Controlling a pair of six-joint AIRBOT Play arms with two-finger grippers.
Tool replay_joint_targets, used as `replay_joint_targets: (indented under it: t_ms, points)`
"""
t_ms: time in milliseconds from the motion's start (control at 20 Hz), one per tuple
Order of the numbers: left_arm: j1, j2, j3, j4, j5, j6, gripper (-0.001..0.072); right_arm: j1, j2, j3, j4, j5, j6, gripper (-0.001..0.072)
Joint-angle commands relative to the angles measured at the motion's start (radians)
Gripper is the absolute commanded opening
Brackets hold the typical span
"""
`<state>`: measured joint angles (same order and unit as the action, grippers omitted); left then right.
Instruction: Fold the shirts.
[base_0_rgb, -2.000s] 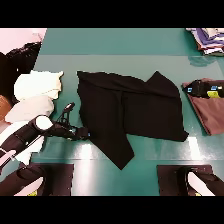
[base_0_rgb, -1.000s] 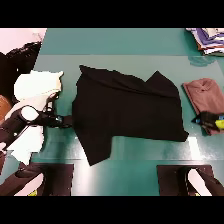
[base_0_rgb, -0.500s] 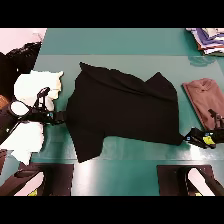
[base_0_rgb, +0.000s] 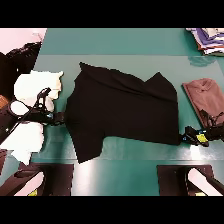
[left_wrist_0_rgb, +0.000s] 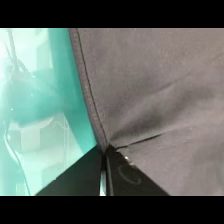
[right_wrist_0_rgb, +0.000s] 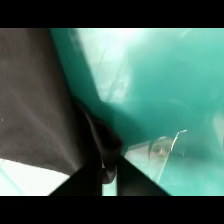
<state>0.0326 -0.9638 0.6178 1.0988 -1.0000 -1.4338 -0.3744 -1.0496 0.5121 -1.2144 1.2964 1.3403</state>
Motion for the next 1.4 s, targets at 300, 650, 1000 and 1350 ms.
replay_joint_targets:
  t_ms: [300, 650, 1000, 1350]
  points:
    - [0.002, 0.001, 0.239, -0.006, -0.111, 0.002, 0.0022, 0.005, 0.228, 0.226, 0.084, -0.040, 0.005, 0.0017]
    - [0.001, 0.001, 1.175, -0.005, -0.186, 0.002, 0.0023, 0.005, 0.294, 0.929, 0.225, -0.097, 0.005, 0.0017]
    - [0.001, 0.053, 1.666, -0.014, -0.023, -0.036, 0.0022, 0.002, 0.203, 1.488, 0.216, -0.088, 0.005, 0.0017]
    - [0.001, 0.108, 1.638, -0.037, -0.016, -0.042, 0.0021, 0.003, 0.214, 1.559, 0.190, -0.067, 0.005, 0.0016]
